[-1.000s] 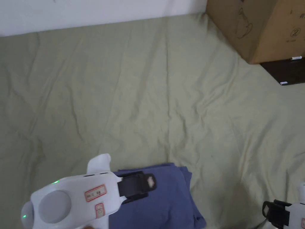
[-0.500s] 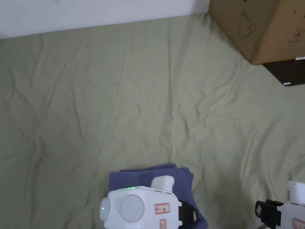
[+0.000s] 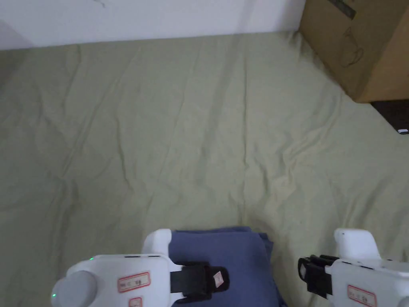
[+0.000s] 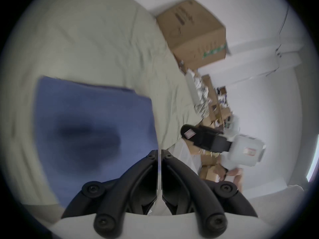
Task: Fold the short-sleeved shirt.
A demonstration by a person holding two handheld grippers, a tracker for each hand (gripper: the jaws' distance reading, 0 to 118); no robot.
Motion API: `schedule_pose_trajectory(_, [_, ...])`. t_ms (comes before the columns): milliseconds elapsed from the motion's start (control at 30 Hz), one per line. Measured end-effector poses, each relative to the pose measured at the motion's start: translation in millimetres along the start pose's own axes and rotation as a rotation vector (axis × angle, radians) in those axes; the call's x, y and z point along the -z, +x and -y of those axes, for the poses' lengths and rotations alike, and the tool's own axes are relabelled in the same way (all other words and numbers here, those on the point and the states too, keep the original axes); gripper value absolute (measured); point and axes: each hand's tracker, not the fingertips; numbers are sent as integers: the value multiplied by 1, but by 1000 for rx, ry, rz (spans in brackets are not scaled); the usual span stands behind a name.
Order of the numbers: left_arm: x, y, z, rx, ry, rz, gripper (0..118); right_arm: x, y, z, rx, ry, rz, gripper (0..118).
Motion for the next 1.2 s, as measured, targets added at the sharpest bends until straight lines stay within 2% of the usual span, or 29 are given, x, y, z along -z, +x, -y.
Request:
schedule_pose_trajectory(33, [-16, -9, -1, -10, 37, 0, 4, 8, -11, -3, -31, -13, -20, 6])
schedule_pose_trajectory(67, [-29, -17, 0, -27, 68, -7, 9, 17, -22, -6, -57, -30, -34, 6])
schedule_pose_trajectory(100, [-41, -26, 1, -49, 101, -43, 25, 29, -30, -7, -84, -44, -48, 6])
schedule_pose_trajectory(133, [-52, -36, 3, -75, 124, -68, 59, 39, -37, -8, -114, -62, -64, 6])
schedule_pose_trajectory(167, [-59, -44, 4, -96, 135, -82, 84, 49, -43, -7, -129, -86, -64, 6])
schedule_pose_trajectory(200, [-65, -53, 4, -109, 135, -87, 103, 60, -46, -6, -141, -109, -55, 6])
schedule_pose_trajectory(233, [-70, -60, 6, -122, 150, -77, 114, 69, -48, -5, -157, -131, -23, 6])
schedule_pose_trajectory(267, [-73, -67, 6, -136, 189, -50, 115, 75, -49, -4, -172, -135, 9, 6])
schedule_pose_trajectory(333, [-74, -84, 5, -163, 223, -1, 115, 82, -45, -3, -173, -139, 25, 6])
schedule_pose_trajectory(400, [-64, -103, 1, -187, 221, 60, 115, 82, -38, -5, -113, -144, -4, 6])
schedule_pose_trajectory(533, [-25, -132, -16, -290, 109, 115, 115, 82, -30, -8, -68, -154, -24, 6])
schedule_pose_trajectory(600, [-1, -141, -25, -294, 41, 133, 115, 82, -30, -9, -59, -157, -25, 6])
schedule_pose_trajectory(667, [15, -137, -33, -248, 20, 254, 114, 82, -31, -9, -54, -162, -22, 6])
schedule_pose_trajectory(700, [23, -132, -36, -247, -20, 288, 111, 82, -31, -10, -54, -165, -18, 6])
schedule_pose_trajectory(733, [33, -128, -40, -260, -78, 302, 98, 82, -33, -11, -57, -169, -13, 6])
schedule_pose_trajectory(767, [42, -125, -43, -233, -133, 266, 70, 82, -34, -11, -62, -171, -5, 6])
schedule_pose_trajectory(800, [50, -122, -42, -157, -165, 164, 30, 82, -35, -12, -68, -173, 10, 6])
schedule_pose_trajectory(833, [56, -121, -41, -84, -204, 69, 26, 81, -37, -13, -72, -174, 21, 6])
schedule_pose_trajectory(867, [61, -123, -40, -94, -242, 15, 26, 80, -38, -14, -77, -173, 31, 6])
schedule_pose_trajectory(933, [47, -130, -46, -155, -202, 170, 26, 74, -42, -17, -70, -168, 33, 6])
schedule_pose_trajectory(1000, [21, -126, -51, -118, -185, 33, 26, 69, -49, -26, -63, -151, 29, 6])
schedule_pose_trajectory(1067, [-11, -132, -63, -55, -188, -18, 26, 65, -60, -35, -68, -93, 12, 6])
schedule_pose_trajectory(1200, [-114, -153, -90, -25, -107, -269, 26, 66, -80, -49, -102, -70, -25, 6])
